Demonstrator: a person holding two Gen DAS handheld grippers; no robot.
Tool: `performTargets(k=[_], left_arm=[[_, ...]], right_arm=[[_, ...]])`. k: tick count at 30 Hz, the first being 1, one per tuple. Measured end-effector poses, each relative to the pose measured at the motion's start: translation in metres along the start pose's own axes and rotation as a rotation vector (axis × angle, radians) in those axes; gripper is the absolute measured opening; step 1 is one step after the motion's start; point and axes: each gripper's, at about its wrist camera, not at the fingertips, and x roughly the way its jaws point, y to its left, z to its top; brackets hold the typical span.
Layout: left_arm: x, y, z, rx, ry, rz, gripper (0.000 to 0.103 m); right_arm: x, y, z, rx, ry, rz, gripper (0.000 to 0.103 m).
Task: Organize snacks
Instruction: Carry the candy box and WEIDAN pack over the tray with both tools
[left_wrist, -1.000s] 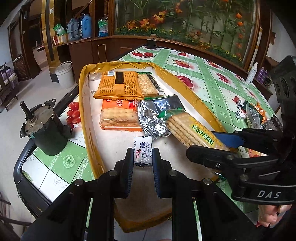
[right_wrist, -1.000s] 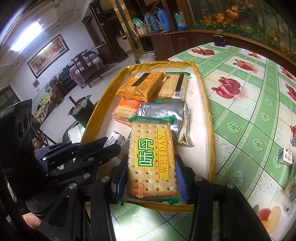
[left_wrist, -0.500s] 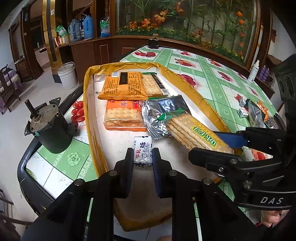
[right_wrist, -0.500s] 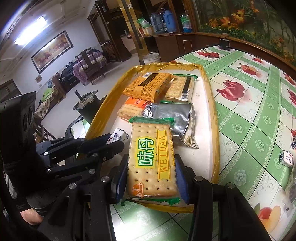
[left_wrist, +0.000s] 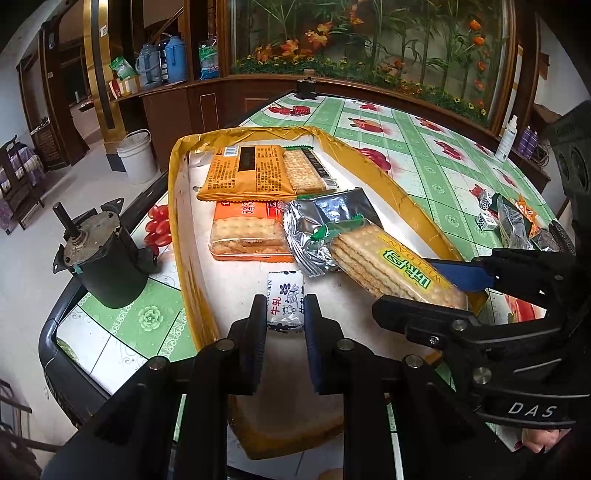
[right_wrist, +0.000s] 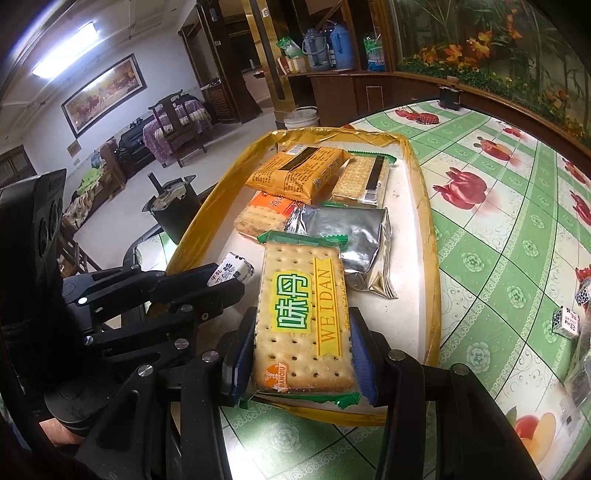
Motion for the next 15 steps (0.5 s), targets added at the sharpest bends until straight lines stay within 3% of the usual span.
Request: performTargets(k=[15], left_arm=[[0.0011, -0.0022, 0.0001, 0.003, -0.004, 0.016, 0.017]], right_arm=[[-0.0011, -0.0006, -0.0008, -0.004, -0.007, -0.017, 0.047]])
